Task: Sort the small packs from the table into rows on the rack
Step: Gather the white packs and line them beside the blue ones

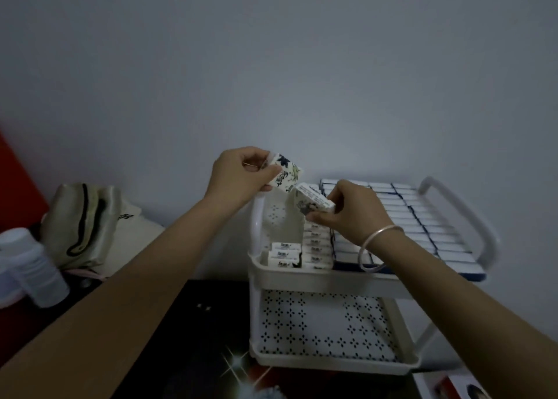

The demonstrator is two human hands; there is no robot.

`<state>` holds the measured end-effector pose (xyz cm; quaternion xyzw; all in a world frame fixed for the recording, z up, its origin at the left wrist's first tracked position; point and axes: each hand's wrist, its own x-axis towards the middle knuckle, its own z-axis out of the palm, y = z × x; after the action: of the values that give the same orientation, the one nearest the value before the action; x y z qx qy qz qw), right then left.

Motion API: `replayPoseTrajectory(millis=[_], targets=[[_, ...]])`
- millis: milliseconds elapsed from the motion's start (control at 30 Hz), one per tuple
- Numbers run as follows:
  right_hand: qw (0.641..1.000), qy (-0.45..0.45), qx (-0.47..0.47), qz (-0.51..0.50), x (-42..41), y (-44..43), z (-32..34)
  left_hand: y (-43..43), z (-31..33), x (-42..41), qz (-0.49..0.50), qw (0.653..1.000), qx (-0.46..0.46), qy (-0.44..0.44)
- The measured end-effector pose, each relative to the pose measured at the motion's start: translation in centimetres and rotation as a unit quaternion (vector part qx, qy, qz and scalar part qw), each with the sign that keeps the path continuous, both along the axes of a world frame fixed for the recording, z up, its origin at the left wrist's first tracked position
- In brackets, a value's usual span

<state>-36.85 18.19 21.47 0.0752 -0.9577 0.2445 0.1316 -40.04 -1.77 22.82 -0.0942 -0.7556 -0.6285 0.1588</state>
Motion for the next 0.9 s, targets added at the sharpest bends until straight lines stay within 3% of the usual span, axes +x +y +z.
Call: replayPoseTrajectory(millis=[133,233,333,467,533,700,800,900], targets=[[1.0,-0.021,0.006,0.009,-1.9,-0.4,0.1,0.0,0.1,-2.2,0.043,0.964,-0.251,0.074],[0.989,-0.1,-0.11,0.025,-2.6,-0.9,-0.6,0.1,0.7,-3.4,0.016,0.919,-0.381,0.098],[0.99,-0.101,-0.098,0.008,-3.1,-1.6,-1.5,1.1,1.2,-4.0,-0.042,0.852,-0.512,0.105],[0.996,-0.07,-0.048,-0.016,-3.2,-2.6,-2.6,2.8,0.9,-3.6,-0.049,0.746,-0.656,0.104],[0.995,-0.083,-0.054,-0.014,-3.0,-2.6,-3.0,3.4,0.5,-3.1,-0.069,0.707,-0.697,0.092],[0.98,-0.178,-0.07,0.058,-2.5,-1.6,-1.7,3.7,0.2,-2.8,-0.112,0.659,-0.741,0.062],[0.978,-0.187,0.019,0.088,-2.6,-1.5,-1.5,3.9,-0.2,-3.1,-0.142,0.638,-0.756,0.019],[0.982,-0.15,0.104,0.055,-2.9,-1.7,-1.7,3.9,-0.2,-3.4,-0.174,0.63,-0.757,-0.02]])
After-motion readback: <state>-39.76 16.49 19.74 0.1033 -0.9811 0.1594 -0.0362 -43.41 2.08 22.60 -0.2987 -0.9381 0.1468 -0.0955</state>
